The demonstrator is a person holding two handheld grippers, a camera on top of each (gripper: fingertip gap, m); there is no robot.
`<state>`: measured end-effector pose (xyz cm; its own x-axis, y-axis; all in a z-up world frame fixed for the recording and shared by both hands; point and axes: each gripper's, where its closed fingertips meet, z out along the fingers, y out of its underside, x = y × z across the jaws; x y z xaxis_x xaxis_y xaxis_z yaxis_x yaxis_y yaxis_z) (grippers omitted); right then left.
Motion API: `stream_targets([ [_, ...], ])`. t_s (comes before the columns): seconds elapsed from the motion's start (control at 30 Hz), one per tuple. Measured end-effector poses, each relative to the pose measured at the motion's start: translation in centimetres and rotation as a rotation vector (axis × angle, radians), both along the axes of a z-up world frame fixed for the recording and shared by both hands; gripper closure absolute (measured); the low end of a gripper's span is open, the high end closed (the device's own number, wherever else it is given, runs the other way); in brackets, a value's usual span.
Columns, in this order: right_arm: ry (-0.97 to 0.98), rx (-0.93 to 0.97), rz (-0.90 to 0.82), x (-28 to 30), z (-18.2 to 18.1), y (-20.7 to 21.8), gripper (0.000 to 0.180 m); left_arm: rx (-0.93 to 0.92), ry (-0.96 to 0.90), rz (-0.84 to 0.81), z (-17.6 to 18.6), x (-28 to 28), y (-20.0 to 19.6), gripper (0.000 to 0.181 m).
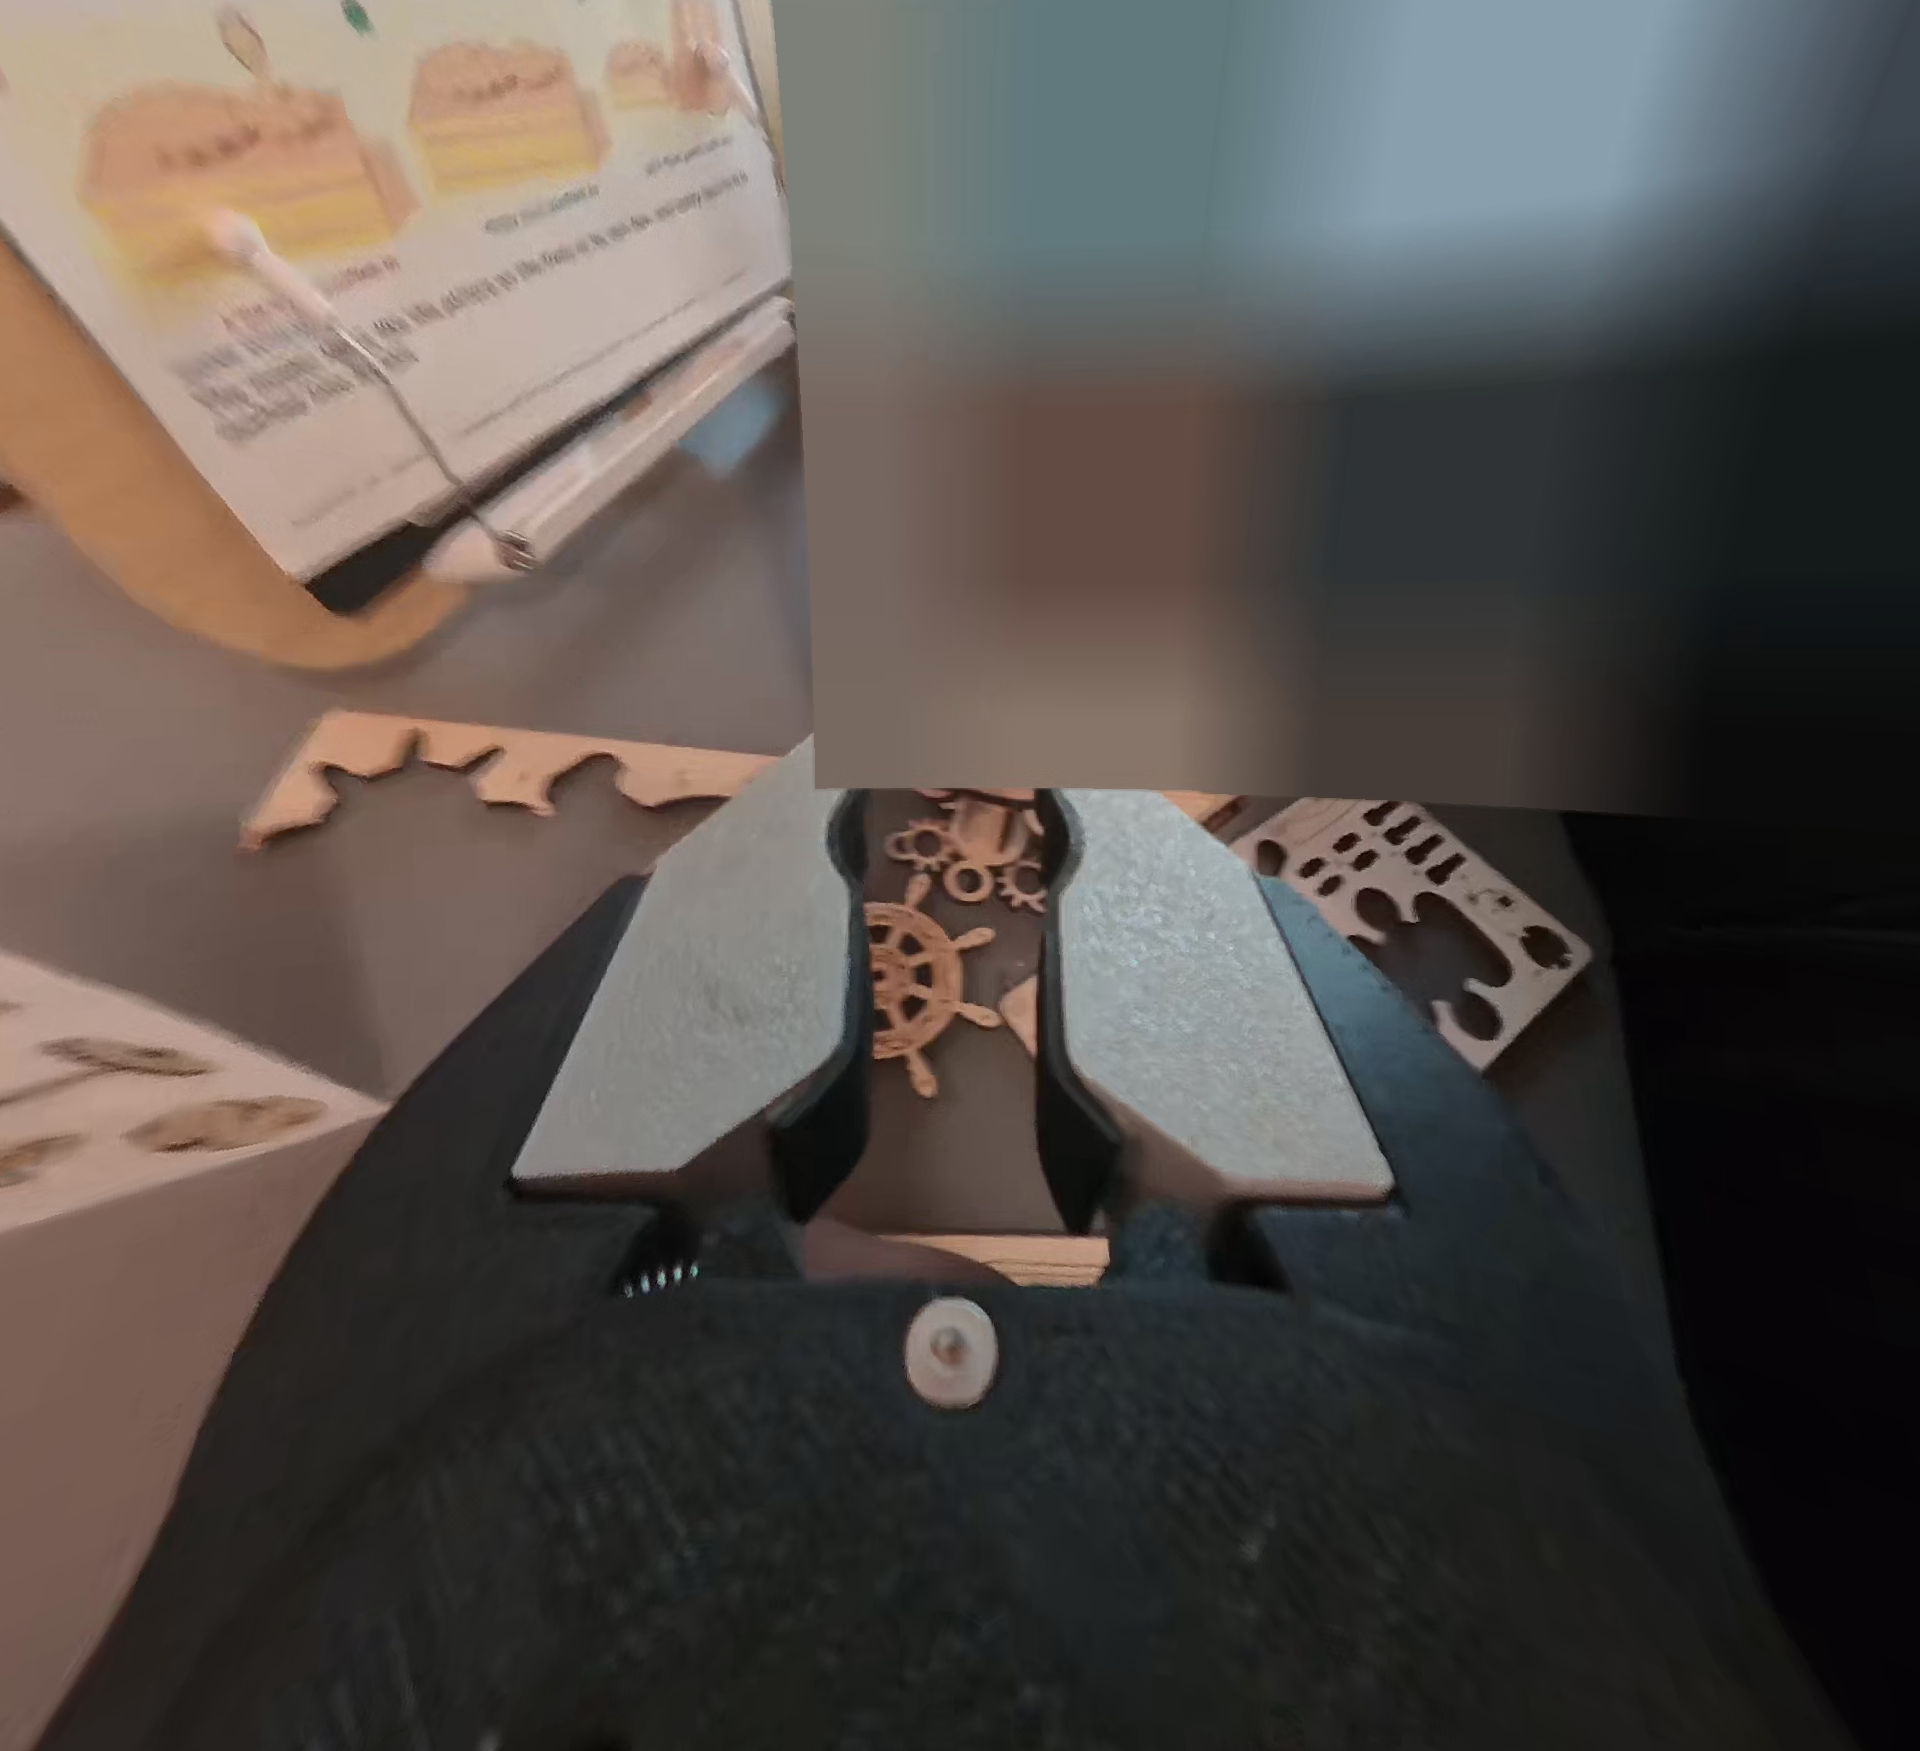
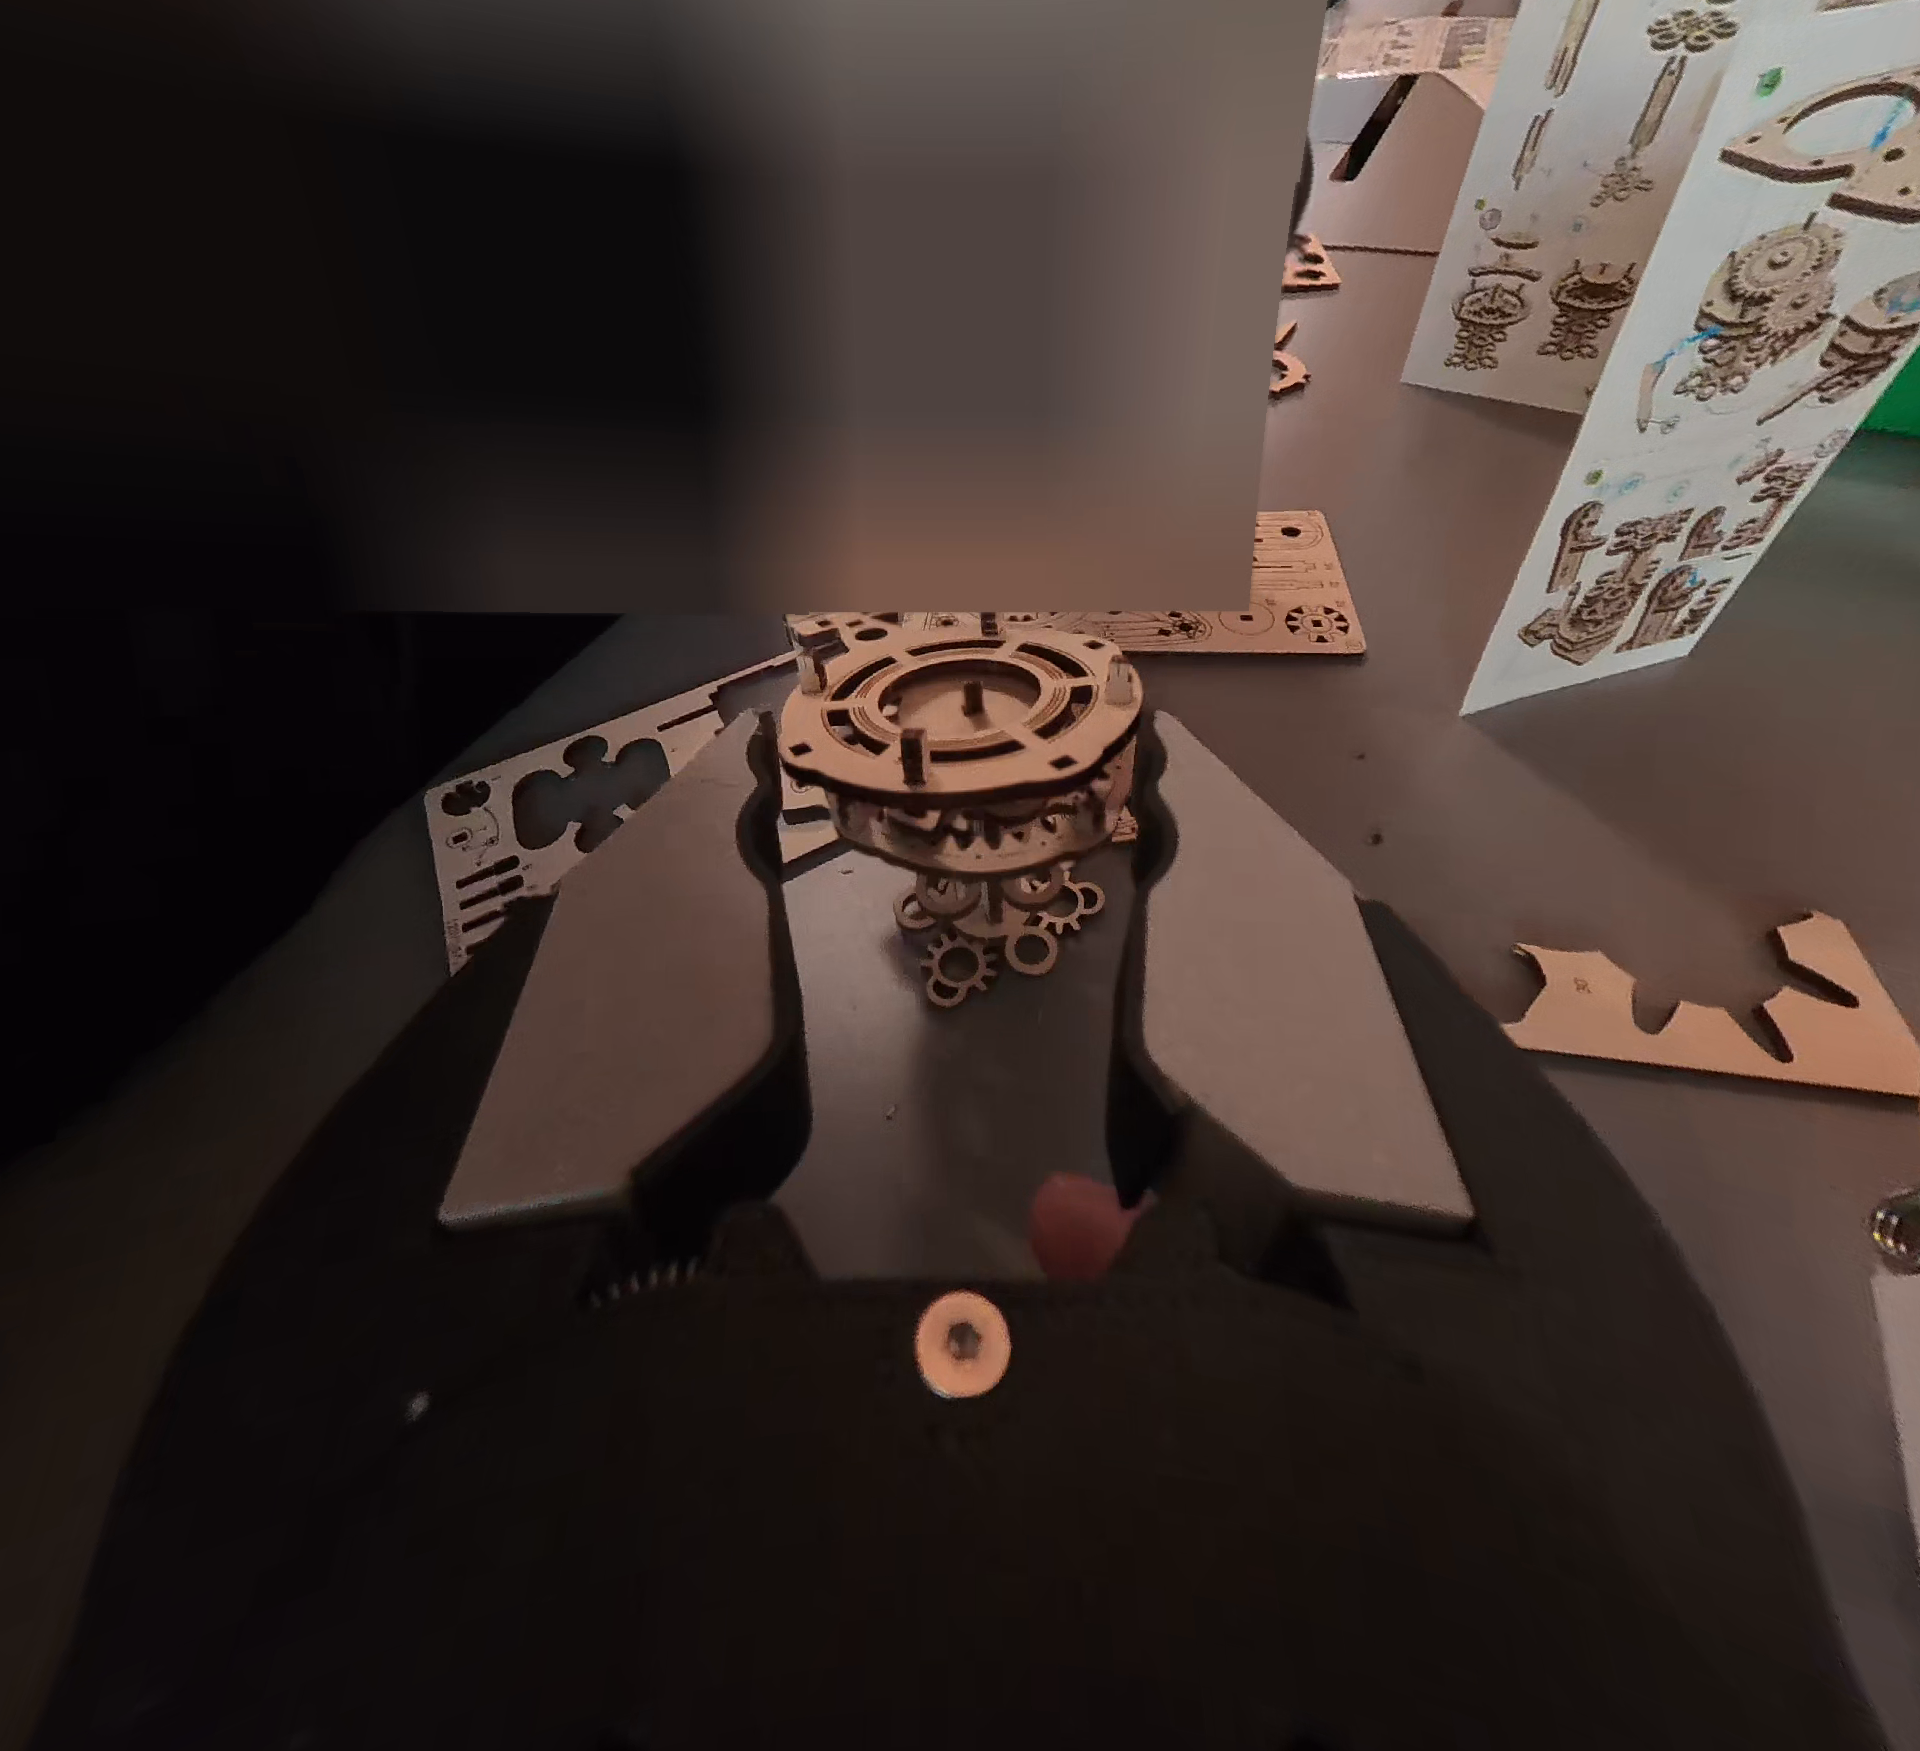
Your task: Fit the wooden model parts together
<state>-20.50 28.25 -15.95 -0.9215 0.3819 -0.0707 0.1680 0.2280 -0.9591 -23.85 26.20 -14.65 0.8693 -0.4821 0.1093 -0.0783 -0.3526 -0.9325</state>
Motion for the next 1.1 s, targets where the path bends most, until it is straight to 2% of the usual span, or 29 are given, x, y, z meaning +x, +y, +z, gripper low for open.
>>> stream_targets([
  [0.13, -0.022, 0.008, 0.047, 0.0, -0.4, -0.5, 0.113, -0.056, -0.052, -0.033, -1.9, 0.3, 0.6, 0.153],
  [0.37, -0.095, -0.003, 0.053, -0.4, -1.0, -0.2, 0.113, -0.030, -0.131, -0.069, -1.5, 0.3, 0.5, 0.158],
  [0.47, -0.113, 0.010, 0.030, -0.3, -0.9, 0.0, 0.103, -0.022, -0.153, -0.096, -1.2, 0.6, 0.2, 0.159],
  [0.53, -0.103, 0.048, -0.037, -0.5, -0.7, 0.6, 0.096, -0.009, -0.131, -0.086, -0.9, 0.5, 0.0, 0.159],
  [0.63, -0.090, 0.118, -0.266, -1.3, 0.1, 2.6, 0.098, 0.029, -0.115, -0.048, -0.2, -0.1, -0.4, 0.160],
  [0.67, -0.088, 0.144, -0.318, -0.9, 0.6, 2.7, 0.105, 0.035, -0.106, -0.041, -0.1, -0.2, -0.5, 0.159],
  [0.73, -0.062, 0.219, -0.438, -0.3, 1.6, 2.7, 0.134, 0.050, -0.089, -0.036, 0.0, -0.2, -0.8, 0.158],
  [0.83, -0.030, 0.334, -0.574, 0.0, 2.6, 1.6, 0.157, 0.046, -0.055, -0.025, -0.4, -0.1, -0.6, 0.155],
  [0.93, -0.114, 0.364, -0.594, -0.2, 1.9, -0.3, 0.163, 0.014, -0.052, -0.052, -1.4, 0.4, -0.5, 0.153],
  [1.1, -0.248, 0.362, -0.609, -0.9, 0.5, -0.8, 0.167, -0.006, -0.057, -0.053, -2.6, 0.5, -0.7, 0.153],
])
